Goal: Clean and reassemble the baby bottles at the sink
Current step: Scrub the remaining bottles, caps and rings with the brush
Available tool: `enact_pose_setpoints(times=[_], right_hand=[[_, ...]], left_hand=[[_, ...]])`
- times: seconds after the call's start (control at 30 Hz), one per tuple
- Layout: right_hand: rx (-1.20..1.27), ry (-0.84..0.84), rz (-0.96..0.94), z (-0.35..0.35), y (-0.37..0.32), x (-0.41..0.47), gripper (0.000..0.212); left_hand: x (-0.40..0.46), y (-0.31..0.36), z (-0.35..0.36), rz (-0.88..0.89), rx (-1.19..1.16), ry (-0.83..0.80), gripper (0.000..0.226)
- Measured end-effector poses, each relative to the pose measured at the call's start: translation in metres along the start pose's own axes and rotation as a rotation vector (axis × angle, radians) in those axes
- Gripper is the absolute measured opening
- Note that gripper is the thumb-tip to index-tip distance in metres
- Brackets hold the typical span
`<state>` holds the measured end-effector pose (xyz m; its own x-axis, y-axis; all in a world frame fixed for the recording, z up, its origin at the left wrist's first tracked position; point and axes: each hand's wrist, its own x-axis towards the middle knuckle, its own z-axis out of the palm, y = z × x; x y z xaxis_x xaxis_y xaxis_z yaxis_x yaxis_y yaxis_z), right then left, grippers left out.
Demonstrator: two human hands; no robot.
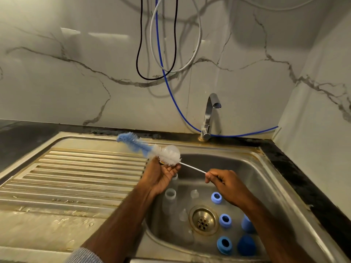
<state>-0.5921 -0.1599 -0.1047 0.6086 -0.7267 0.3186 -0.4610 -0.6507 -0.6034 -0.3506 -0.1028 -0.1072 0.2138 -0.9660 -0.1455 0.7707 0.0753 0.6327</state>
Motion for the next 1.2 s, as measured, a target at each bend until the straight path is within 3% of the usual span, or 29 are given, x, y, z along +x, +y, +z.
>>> enact_pose_setpoints(times=[0.2, 0.37, 0.5, 0.63, 0.8, 0.97, 1.1, 1.2], right_hand=[[0.062, 0.115, -0.033, 0.003, -0.003, 0.003, 0.028], [0.01, 0.011, 0.0, 0.01, -0.003, 0.002, 0.029], [0.032, 0.079, 0.065, -0.005, 0.005, 0.001, 0.03], [0.005, -0.032, 0.027, 0.009, -0.006, 0.0, 0.029], [0.02, 0.053, 0.067, -0.006, 0.008, 0.001, 0.031], [0.005, -0.043, 0.007, 0.012, -0.004, 0.002, 0.029], [0.018, 0.046, 0.092, -0.009, 0.011, 0.001, 0.029], [0.041, 0.018, 0.063, -0.002, 0.007, 0.0, 0.029]], left_hand=[[0.005, -0.003, -0.001, -0.04, 0.0, 0.015, 0.049], [0.004, -0.004, -0.004, -0.038, -0.046, 0.001, 0.047], [0.008, 0.007, -0.009, -0.022, -0.078, 0.01, 0.053], [0.006, -0.007, -0.006, -0.032, -0.014, 0.02, 0.051], [0.005, 0.01, -0.008, -0.014, -0.081, 0.016, 0.049], [0.002, -0.01, -0.001, -0.037, 0.01, 0.021, 0.045], [0.005, 0.008, -0.007, -0.025, -0.072, 0.009, 0.049], [0.006, 0.0, -0.004, -0.041, -0.023, 0.025, 0.049]])
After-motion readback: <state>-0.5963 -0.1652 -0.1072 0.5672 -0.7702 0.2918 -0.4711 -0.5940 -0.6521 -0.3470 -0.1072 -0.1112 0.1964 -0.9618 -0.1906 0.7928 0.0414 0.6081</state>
